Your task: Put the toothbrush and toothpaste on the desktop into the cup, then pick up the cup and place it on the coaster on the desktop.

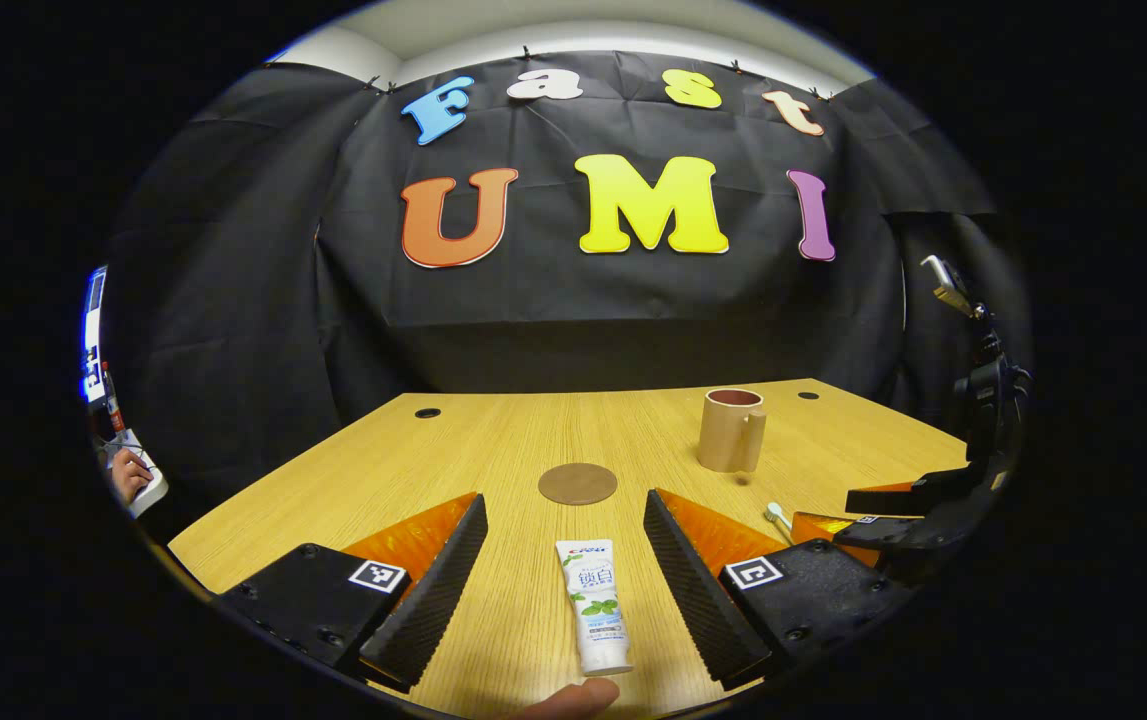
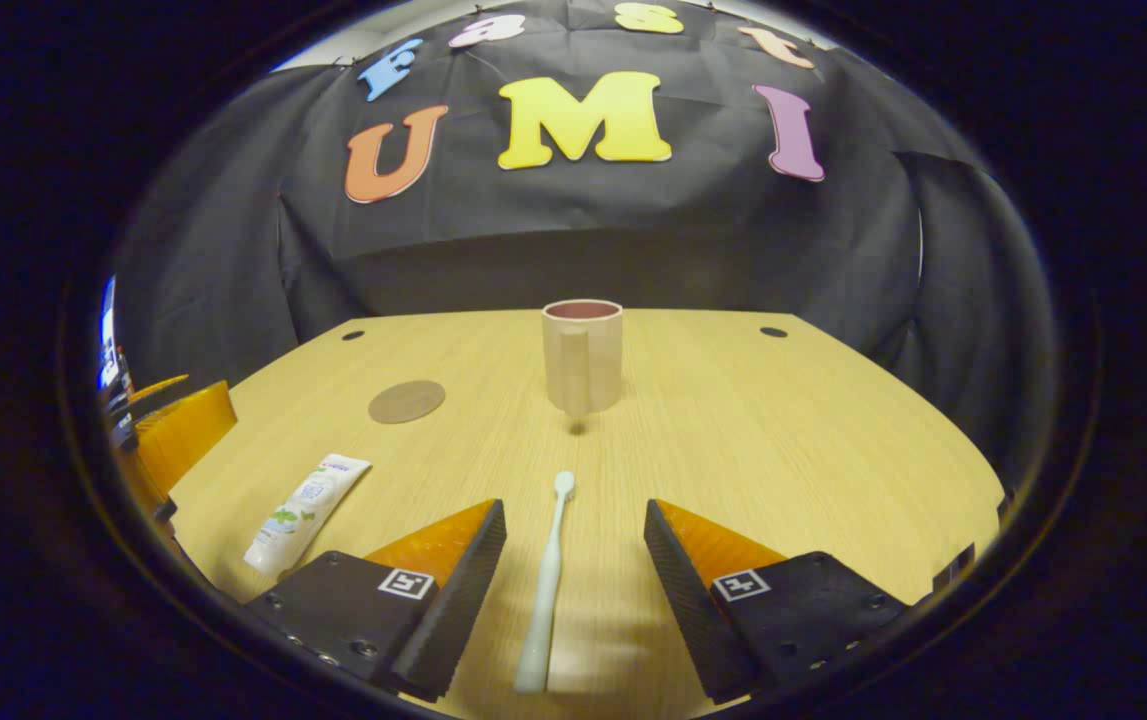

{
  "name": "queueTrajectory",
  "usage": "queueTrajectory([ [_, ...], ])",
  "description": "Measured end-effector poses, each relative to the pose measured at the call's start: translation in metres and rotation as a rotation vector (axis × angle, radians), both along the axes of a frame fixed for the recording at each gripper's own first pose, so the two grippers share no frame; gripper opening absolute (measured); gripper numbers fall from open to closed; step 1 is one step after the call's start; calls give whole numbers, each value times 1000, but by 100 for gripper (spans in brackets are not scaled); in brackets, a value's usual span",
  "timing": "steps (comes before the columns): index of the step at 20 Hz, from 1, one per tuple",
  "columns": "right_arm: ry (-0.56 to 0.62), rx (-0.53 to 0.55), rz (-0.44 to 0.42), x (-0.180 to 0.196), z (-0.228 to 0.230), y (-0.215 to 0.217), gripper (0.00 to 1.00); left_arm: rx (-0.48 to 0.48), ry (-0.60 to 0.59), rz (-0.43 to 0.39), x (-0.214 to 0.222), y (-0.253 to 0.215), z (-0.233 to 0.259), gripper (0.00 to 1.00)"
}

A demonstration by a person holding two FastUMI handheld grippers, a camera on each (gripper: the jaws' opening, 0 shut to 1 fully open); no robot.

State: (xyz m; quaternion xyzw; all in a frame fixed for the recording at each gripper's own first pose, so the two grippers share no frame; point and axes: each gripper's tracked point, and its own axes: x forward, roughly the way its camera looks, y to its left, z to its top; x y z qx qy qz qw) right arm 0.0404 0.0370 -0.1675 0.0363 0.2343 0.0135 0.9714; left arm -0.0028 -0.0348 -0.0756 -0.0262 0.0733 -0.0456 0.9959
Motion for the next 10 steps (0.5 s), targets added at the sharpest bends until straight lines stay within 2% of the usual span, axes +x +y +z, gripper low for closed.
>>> queueTrajectory([
  [5,56,12,0,13,-12,6,74,-10,45,-3,1,-5,-14,100],
  [6,59,1,-3,15,-13,6,65,-2,46,-3,2,-5,-15,100],
  [7,68,-7,-4,16,-14,6,66,5,49,-3,3,-5,-18,100],
  [10,102,-8,4,15,-19,12,52,7,64,-6,4,-6,-23,100],
])
